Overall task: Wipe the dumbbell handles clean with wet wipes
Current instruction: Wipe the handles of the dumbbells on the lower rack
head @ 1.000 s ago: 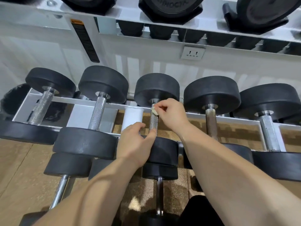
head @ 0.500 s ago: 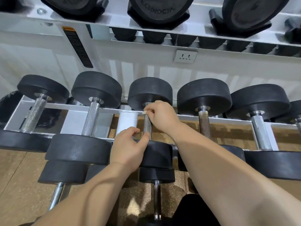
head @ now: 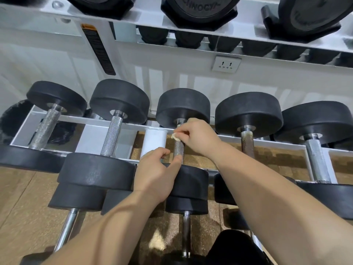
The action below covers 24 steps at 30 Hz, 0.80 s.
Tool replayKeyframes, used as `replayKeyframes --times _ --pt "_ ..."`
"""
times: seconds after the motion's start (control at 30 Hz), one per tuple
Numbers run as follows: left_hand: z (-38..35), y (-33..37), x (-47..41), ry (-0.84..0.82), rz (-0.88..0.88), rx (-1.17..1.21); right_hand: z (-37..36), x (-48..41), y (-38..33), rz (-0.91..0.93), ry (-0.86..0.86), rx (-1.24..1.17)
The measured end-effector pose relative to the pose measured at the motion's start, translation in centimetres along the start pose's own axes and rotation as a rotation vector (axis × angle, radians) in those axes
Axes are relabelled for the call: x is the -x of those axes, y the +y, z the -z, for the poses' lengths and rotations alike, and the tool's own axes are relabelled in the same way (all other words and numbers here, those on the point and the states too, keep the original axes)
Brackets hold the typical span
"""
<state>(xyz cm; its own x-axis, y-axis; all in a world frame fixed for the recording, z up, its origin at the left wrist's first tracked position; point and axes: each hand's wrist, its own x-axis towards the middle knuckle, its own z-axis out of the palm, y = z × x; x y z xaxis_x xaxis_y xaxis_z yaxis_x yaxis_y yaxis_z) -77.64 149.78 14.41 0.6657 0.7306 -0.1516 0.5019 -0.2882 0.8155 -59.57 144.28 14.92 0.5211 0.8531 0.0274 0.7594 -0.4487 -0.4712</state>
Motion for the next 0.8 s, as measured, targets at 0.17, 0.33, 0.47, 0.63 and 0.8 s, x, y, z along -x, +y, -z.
replayKeyframes --times 0.17,0.33,0.47,0.63,0.8 --pt "0.1 0.2 0.1 -0.002 0.023 0.001 -0.4 1.4 -0.4 0.026 -0.027 0.007" --pt "0.2 0.2 -0.1 -0.011 0.007 -0.021 0.4 1.0 -0.5 0.134 -0.147 0.085" --pt "0.1 0.1 -0.2 -0.01 -0.001 -0.029 0.6 -0.9 -0.3 -0.014 0.055 0.045" --pt "-0.2 -0.3 -0.2 -0.001 -0.029 -0.042 0.0 1.0 -0.9 0.064 -0.12 0.036" --pt "-0.2 -0.3 -0.2 0.004 -0.031 -0.048 0.5 0.1 -0.8 0.187 -0.181 0.202"
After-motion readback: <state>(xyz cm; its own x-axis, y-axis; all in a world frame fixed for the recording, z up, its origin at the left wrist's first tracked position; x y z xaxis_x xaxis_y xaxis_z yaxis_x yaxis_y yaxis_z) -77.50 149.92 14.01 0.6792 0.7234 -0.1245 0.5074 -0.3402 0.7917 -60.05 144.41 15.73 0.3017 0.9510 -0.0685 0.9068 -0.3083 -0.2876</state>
